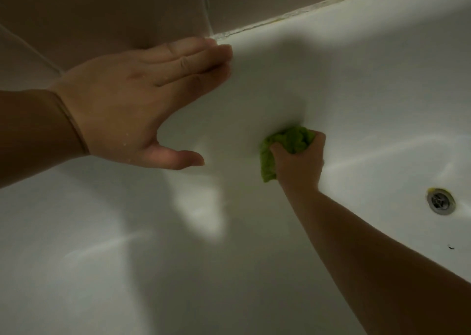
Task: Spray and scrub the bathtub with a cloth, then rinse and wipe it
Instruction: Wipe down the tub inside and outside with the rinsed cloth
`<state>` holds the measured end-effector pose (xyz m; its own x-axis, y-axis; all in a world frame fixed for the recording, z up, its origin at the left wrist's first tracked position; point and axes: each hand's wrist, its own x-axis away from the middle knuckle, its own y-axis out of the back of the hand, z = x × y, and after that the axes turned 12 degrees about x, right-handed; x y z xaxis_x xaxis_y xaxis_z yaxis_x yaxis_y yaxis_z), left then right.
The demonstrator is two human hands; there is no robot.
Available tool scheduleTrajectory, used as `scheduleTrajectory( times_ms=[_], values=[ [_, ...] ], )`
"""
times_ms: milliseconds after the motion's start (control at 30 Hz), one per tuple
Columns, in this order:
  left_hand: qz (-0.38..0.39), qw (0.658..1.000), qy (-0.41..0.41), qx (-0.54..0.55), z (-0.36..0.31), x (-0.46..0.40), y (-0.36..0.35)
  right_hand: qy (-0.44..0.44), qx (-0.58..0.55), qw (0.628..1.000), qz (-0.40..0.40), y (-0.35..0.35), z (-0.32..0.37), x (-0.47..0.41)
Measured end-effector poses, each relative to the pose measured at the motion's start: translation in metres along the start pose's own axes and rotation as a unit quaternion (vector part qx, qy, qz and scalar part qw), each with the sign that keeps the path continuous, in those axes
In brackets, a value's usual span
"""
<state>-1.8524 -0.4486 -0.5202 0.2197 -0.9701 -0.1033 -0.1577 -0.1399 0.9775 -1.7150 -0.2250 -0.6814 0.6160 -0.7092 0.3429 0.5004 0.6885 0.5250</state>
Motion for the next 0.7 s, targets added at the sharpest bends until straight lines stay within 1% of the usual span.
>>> scheduleTrajectory(
  times_ms=[33, 67, 100, 133, 233, 267, 333, 400, 433, 467, 533, 567, 633, 667, 700],
  values=[
    [-0.007, 1.0, 0.01, 0.018, -0.001, -0.001, -0.001, 0.008, -0.014, 1.0, -0.007, -0.003, 0.004, 0.005],
    [-0.013, 0.998, 0.038, 0.054, -0.003, -0.001, -0.003, 0.021, -0.024, 0.999, -0.005, -0.008, 0.007, 0.013],
    [-0.023, 0.994, 0.064, 0.088, -0.008, 0.0, -0.007, 0.036, -0.031, 0.999, 0.012, -0.015, 0.008, 0.022],
    [-0.032, 0.991, 0.074, 0.106, -0.01, 0.0, -0.008, 0.047, -0.03, 0.998, 0.042, -0.025, 0.005, 0.03],
    [-0.033, 0.991, 0.079, 0.106, -0.013, -0.003, -0.011, 0.041, 0.001, 0.991, 0.131, -0.052, -0.018, 0.04],
    [-0.03, 0.993, 0.068, 0.093, -0.011, -0.006, -0.007, 0.027, 0.025, 0.989, 0.146, -0.058, -0.031, 0.035],
    [-0.025, 0.999, 0.02, 0.032, -0.005, -0.009, -0.003, -0.006, 0.074, 0.986, 0.15, -0.058, -0.057, 0.019],
    [-0.016, 1.0, -0.014, -0.015, -0.002, -0.009, -0.003, -0.027, 0.107, 0.985, 0.13, -0.046, -0.078, -0.001],
    [-0.016, 1.0, -0.016, -0.022, -0.002, -0.01, -0.003, -0.033, 0.115, 0.987, 0.11, -0.037, -0.084, -0.012],
    [-0.017, 0.999, -0.019, -0.022, -0.002, -0.013, -0.001, -0.045, 0.112, 0.989, 0.083, -0.026, -0.082, -0.022],
    [-0.024, 0.999, -0.022, -0.016, -0.006, -0.018, -0.002, -0.059, 0.068, 0.996, 0.014, -0.005, -0.066, -0.037],
    [-0.029, 0.999, -0.021, -0.016, -0.009, -0.02, -0.005, -0.048, 0.039, 0.998, -0.024, 0.004, -0.053, -0.041],
    [-0.034, 0.999, -0.002, 0.006, -0.012, -0.026, -0.006, 0.003, -0.022, 0.996, -0.086, 0.018, -0.018, -0.037],
    [-0.033, 0.999, 0.024, 0.027, -0.013, -0.027, -0.007, 0.035, -0.052, 0.994, -0.09, 0.023, -0.001, -0.028],
    [-0.029, 0.998, 0.036, 0.031, -0.012, -0.029, -0.007, 0.068, -0.084, 0.991, -0.075, 0.024, 0.013, -0.017]
  ],
)
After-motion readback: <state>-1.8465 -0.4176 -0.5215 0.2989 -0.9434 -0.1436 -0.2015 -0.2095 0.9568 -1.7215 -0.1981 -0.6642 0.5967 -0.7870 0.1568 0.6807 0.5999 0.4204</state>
